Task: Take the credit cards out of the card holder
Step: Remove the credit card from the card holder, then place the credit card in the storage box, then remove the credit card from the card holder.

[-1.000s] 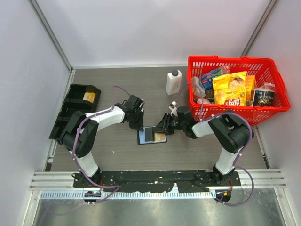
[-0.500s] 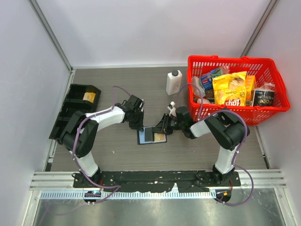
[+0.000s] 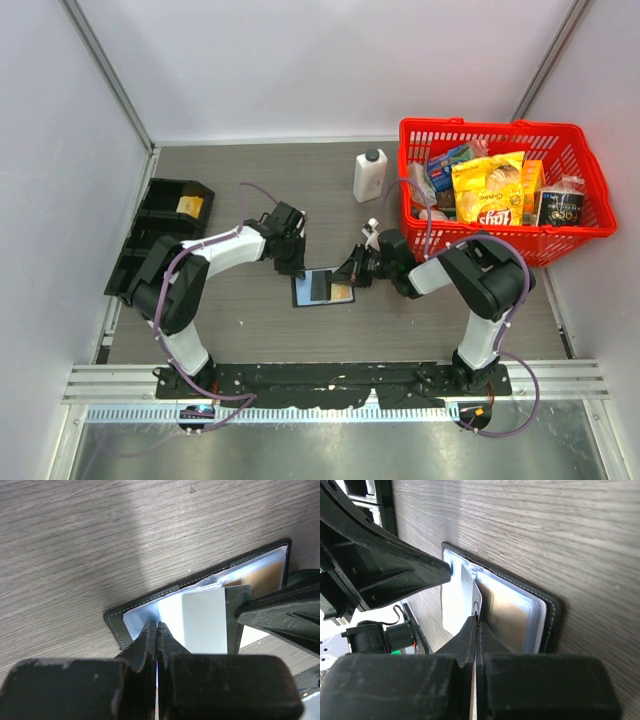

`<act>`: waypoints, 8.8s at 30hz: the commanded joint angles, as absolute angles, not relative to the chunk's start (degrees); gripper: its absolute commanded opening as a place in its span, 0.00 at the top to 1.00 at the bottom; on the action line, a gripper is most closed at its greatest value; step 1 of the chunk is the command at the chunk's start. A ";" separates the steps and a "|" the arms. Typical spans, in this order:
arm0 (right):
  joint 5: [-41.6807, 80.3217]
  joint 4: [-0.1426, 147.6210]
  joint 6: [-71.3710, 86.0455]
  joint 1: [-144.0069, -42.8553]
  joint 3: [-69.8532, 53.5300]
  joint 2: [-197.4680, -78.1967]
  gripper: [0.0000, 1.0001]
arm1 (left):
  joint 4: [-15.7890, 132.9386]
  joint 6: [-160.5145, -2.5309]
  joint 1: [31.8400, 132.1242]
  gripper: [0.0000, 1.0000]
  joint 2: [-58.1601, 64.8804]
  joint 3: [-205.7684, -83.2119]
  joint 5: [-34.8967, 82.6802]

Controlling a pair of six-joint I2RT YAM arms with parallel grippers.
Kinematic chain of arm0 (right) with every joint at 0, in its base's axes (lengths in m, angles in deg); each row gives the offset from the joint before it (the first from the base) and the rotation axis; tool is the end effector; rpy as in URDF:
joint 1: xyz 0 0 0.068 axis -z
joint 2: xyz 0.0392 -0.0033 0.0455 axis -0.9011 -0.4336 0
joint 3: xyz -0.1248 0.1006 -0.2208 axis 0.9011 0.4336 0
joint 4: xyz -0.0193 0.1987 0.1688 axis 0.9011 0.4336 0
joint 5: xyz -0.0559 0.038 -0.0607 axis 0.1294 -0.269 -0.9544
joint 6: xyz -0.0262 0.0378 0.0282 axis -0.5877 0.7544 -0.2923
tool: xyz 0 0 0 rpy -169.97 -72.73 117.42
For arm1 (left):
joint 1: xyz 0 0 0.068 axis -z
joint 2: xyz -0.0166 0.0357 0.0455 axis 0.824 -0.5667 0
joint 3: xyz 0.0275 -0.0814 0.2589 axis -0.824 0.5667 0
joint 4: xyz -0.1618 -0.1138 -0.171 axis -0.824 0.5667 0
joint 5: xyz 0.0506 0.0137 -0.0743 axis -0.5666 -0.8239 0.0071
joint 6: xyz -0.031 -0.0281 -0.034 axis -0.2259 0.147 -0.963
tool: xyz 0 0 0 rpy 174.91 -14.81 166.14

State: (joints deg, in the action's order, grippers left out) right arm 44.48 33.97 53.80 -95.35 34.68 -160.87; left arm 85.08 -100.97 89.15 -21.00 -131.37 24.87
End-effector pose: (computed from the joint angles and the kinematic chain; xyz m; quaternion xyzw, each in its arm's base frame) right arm 0.2537 0.1752 0.1014 0.0279 0.8502 0.4947 0.1781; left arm 0.2761 -0.1907 0.1603 0.0398 0.9727 -0.1813 0.1393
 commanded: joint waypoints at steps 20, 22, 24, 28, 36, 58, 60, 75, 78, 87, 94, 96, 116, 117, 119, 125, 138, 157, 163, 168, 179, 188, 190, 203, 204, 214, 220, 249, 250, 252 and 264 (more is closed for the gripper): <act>34.01 57.93 41.49 -92.52 30.39 -145.35 0.99 | 75.19 -95.08 91.95 0.89 -8.35 -122.86 22.05; 33.39 60.92 40.34 -92.52 29.33 -143.95 0.99 | 73.17 -94.03 92.66 0.80 -5.19 -121.46 20.74; 32.95 64.34 39.73 -92.60 28.46 -141.49 0.99 | 71.41 -92.54 93.27 0.68 -0.97 -120.05 19.33; 32.16 68.56 39.55 -92.52 26.61 -137.54 0.99 | 69.38 -88.59 95.90 0.35 4.84 -118.82 16.16; 31.64 71.47 39.20 -92.60 25.55 -134.36 0.99 | 64.81 -81.20 102.49 0.15 11.44 -116.27 11.59; 29.96 77.36 55.01 -92.60 23.61 -118.72 0.99 | 38.28 -54.05 132.47 0.11 4.59 -111.35 -27.51; 29.96 76.14 56.15 -92.60 24.40 -118.36 0.99 | 36.95 -52.89 133.61 0.12 3.97 -110.99 -28.58; 38.31 69.37 58.44 -94.01 28.71 -125.57 0.99 | 49.24 -67.66 134.41 0.14 13.55 -106.51 -25.59; 38.05 67.96 59.41 -94.98 29.15 -124.69 0.99 | 51.44 -68.45 134.50 0.15 14.69 -105.99 -24.10; 36.29 69.36 60.64 -97.35 28.72 -120.56 0.99 | 50.22 -65.03 134.41 0.19 18.12 -103.96 -22.69; 34.71 69.89 61.96 -98.85 28.63 -119.16 0.99 | 44.69 -56.51 134.50 0.32 15.67 -104.31 -22.07; 34.27 69.89 62.31 -99.11 28.19 -118.89 0.99 | 43.37 -54.57 134.50 0.39 14.61 -104.49 -22.07; 32.86 69.28 62.75 -99.99 26.69 -117.75 0.96 | 42.13 -55.25 134.50 1.00 11.17 -106.69 -24.00; 32.43 69.28 61.88 -99.99 26.00 -117.83 0.91 | 42.74 -56.31 134.50 1.00 11.53 -106.77 -24.53; 31.55 69.63 60.30 -99.99 24.85 -117.75 0.80 | 44.15 -58.42 134.50 1.00 12.49 -106.77 -25.32; 29.43 70.07 55.90 -99.99 21.51 -118.19 0.56 | 49.68 -67.20 132.66 1.00 16.71 -106.16 -24.98; 26.01 74.45 39.92 -99.99 13.34 -118.28 0.28 | 59.79 -94.36 97.28 1.00 29.28 -102.56 -0.38; 24.95 82.98 24.43 -99.90 13.86 -108.52 0.22 | 73.42 -113.80 47.76 1.00 25.16 -108.70 8.60; 26.62 85.70 21.80 -99.99 14.83 -105.71 0.22 | 73.42 -115.21 43.27 1.00 19.54 -111.08 9.04; 27.32 88.35 17.50 -99.99 14.13 -104.04 0.22 | 73.78 -116.26 42.03 1.00 11.98 -115.73 9.65; 24.16 90.90 12.83 -101.66 14.56 -101.23 0.22 | 76.93 -117.67 39.31 1.00 -3.49 -124.88 13.25; 23.19 91.34 12.30 -102.27 14.30 -101.92 0.22 | 85.10 -113.90 39.05 0.68 -3.06 -128.57 8.43; 23.02 91.51 12.30 -102.19 14.12 -102.45 0.22 | 86.77 -112.14 38.96 0.58 -2.19 -129.71 7.02; 22.49 94.15 16.07 -102.19 11.66 -107.46 0.22 | 93.02 -103.96 49.56 0.25 10.64 -131.12 6.41; 22.40 94.24 16.69 -102.19 11.57 -107.73 0.22 | 93.46 -103.78 53.07 0.24 11.26 -131.29 5.10; 16.87 96.35 19.85 -103.06 12.53 -110.54 0.32 | 91.80 -107.21 92.98 0.21 4.16 -135.42 -1.77; 13.27 95.73 21.79 -104.91 14.82 -110.37 0.37 | 92.23 -104.57 104.34 0.25 -9.19 -142.98 -1.60; 6.41 91.08 31.19 -113.43 20.72 -117.04 0.51 | 97.51 -101.93 105.23 0.46 -18.90 -133.59 -0.37; 6.49 90.90 31.46 -113.70 20.45 -118.26 0.51 | 97.33 -102.20 104.88 0.46 -17.84 -132.62 -0.28; 6.32 90.55 32.25 -113.87 20.10 -120.20 0.51 | 96.98 -102.81 104.27 0.44 -15.55 -131.13 0.16; 7.99 85.63 36.20 -116.07 17.82 -131.62 0.69 | 90.75 -107.29 97.24 0.44 0.45 -124.97 9.10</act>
State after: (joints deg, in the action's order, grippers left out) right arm 7.82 90.88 33.76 -115.48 20.67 -128.72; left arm 95.40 -104.64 100.74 -4.26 -126.80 3.23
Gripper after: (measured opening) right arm 0.332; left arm 0.622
